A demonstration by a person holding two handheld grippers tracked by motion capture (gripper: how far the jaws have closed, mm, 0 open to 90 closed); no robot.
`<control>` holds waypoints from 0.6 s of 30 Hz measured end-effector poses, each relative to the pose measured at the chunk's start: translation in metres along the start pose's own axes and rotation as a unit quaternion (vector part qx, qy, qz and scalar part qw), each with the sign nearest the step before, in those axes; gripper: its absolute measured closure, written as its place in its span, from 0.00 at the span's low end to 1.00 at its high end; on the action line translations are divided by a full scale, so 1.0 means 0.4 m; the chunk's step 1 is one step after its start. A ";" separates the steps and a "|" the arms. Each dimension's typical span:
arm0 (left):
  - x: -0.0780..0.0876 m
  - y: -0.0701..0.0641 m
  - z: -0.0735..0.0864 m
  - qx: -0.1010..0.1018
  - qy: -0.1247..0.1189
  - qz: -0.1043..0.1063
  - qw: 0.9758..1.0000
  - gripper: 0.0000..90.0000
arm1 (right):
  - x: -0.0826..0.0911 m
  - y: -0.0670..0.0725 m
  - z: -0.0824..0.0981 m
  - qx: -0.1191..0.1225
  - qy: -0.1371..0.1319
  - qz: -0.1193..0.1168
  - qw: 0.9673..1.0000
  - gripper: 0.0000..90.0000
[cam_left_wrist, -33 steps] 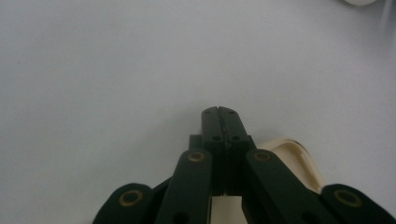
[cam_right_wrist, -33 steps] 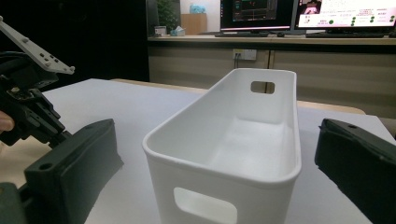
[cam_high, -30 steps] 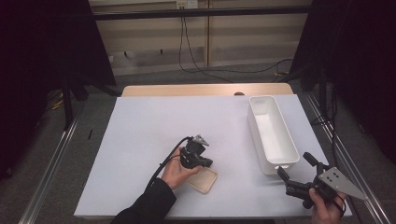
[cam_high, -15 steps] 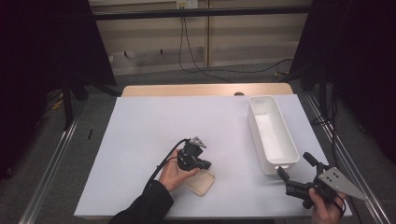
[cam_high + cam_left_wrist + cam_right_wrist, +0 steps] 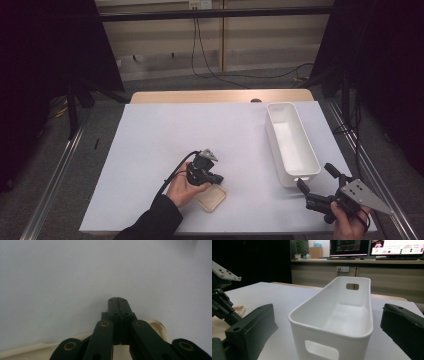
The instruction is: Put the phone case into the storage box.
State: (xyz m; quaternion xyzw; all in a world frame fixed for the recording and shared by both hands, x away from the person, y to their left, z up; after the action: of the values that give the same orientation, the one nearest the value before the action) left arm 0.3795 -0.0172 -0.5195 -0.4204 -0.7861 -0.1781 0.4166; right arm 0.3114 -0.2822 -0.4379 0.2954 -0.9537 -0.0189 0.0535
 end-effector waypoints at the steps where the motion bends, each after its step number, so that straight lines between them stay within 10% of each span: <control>1: 0.002 0.000 0.002 -0.002 0.001 -0.002 1.000 1.00 | 0.000 0.000 -0.001 0.000 -0.001 0.001 1.000 0.00; 18: 0.021 -0.029 0.028 0.004 -0.003 0.007 1.000 1.00 | 0.000 0.001 0.000 0.000 0.000 0.000 1.000 0.00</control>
State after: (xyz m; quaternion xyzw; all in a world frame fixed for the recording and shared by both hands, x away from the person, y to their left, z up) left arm 0.3619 -0.0125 -0.5187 -0.4244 -0.7855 -0.1707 0.4169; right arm 0.3114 -0.2819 -0.4378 0.2954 -0.9537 -0.0185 0.0531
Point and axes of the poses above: each handheld gripper's, and its own axes: x roughly backward along the jaws, z roughly out of its underside, y roughly to its left, the point moved 10 cm from there along -x, roughly forward along the jaws, and after that the axes turned 14 degrees about -z, right-handed, at the moved point
